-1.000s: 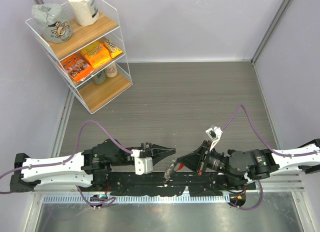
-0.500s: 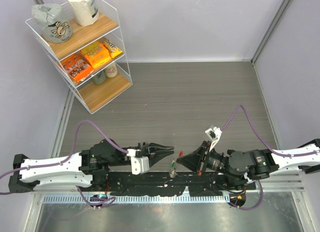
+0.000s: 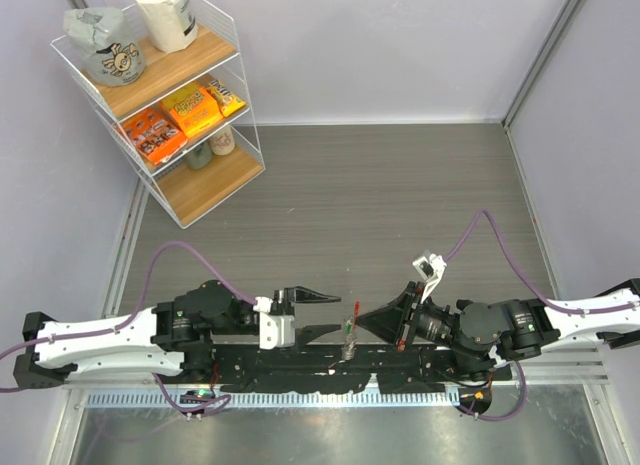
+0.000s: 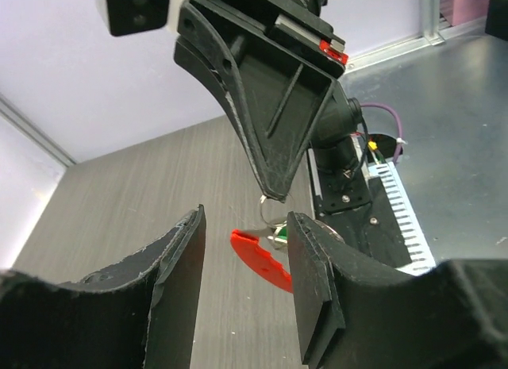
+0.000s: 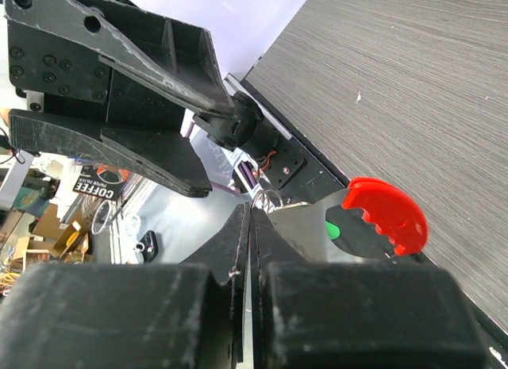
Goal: Put the keys on the keyring
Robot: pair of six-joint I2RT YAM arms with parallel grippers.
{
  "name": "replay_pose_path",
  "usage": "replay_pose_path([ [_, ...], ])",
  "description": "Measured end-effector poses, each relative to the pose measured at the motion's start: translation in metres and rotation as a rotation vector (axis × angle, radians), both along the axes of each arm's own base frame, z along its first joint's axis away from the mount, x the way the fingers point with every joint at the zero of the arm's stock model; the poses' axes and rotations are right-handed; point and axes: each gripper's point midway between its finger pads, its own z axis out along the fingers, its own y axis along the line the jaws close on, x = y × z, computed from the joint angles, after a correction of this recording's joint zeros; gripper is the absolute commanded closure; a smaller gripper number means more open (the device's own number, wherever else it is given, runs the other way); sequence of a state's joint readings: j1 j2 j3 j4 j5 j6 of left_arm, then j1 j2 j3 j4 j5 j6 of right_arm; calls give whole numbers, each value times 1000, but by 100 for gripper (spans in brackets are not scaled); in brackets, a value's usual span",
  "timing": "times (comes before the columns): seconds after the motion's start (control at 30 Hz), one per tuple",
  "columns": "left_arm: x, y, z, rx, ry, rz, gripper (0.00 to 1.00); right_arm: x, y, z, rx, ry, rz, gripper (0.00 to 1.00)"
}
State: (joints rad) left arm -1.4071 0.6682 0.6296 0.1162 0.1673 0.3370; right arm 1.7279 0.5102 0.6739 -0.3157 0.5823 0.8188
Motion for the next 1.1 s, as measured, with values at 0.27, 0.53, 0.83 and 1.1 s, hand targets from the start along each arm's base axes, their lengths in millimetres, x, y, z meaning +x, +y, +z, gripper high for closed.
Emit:
replay_pose_path([
  [0.27, -7, -4, -21, 64, 54, -37, 50, 1, 0, -1, -4, -1, -4, 94],
  [0.53, -11, -9, -36, 114, 87, -56, 50, 1, -1, -1, -6, -2, -7, 94],
  [0.83, -8, -9, -45, 134, 89, -38, 50, 1, -1, -1, -6, -3, -6, 95],
  [1.1, -3, -9, -49, 139, 83, -12, 50, 1, -1, -1, -8, -6, -5, 95],
])
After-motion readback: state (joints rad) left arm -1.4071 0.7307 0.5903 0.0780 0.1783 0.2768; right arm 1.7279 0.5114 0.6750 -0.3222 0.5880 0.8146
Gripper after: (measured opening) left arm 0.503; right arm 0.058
